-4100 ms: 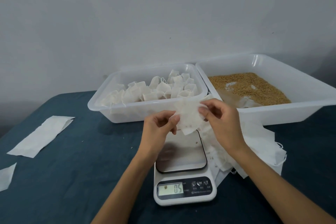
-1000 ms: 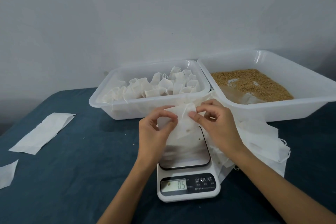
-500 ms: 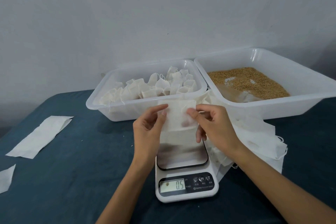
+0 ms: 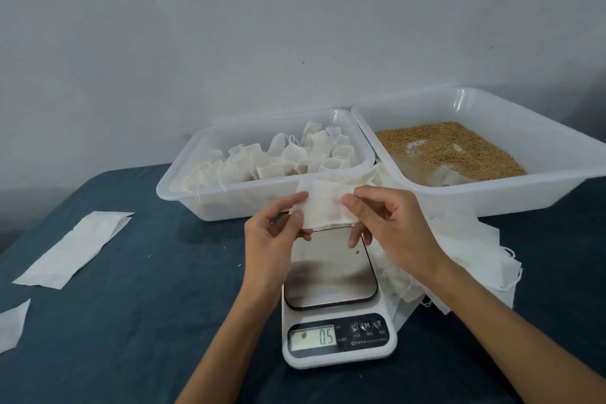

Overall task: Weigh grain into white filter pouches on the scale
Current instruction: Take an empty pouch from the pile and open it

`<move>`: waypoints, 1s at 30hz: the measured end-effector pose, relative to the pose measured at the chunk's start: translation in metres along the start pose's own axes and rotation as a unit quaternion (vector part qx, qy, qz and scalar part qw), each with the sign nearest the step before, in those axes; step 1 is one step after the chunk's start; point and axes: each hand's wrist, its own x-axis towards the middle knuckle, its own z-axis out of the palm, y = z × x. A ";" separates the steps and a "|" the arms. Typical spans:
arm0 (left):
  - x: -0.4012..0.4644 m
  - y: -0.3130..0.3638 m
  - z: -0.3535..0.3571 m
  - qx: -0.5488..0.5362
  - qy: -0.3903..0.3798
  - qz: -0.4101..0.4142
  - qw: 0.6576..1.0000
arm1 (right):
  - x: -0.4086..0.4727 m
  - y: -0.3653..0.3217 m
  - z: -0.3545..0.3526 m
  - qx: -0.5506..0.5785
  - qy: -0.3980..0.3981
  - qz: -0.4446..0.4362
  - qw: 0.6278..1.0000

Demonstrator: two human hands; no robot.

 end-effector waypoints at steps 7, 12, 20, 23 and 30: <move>-0.002 0.001 0.002 -0.015 -0.002 -0.002 1.000 | -0.001 0.000 -0.001 -0.034 -0.004 -0.014 0.999; 0.001 0.000 0.000 -0.004 0.003 -0.003 1.000 | -0.001 -0.001 -0.002 -0.044 -0.021 -0.004 0.999; 0.004 -0.003 -0.005 -0.038 0.012 -0.030 0.999 | -0.003 -0.010 -0.003 0.008 -0.004 0.026 1.000; 0.003 0.002 -0.004 -0.061 0.032 -0.042 0.997 | -0.003 -0.013 -0.005 0.003 -0.010 0.043 0.999; -0.013 0.010 0.007 0.178 -0.131 0.093 0.971 | 0.018 -0.043 -0.019 -0.093 -0.118 0.061 0.987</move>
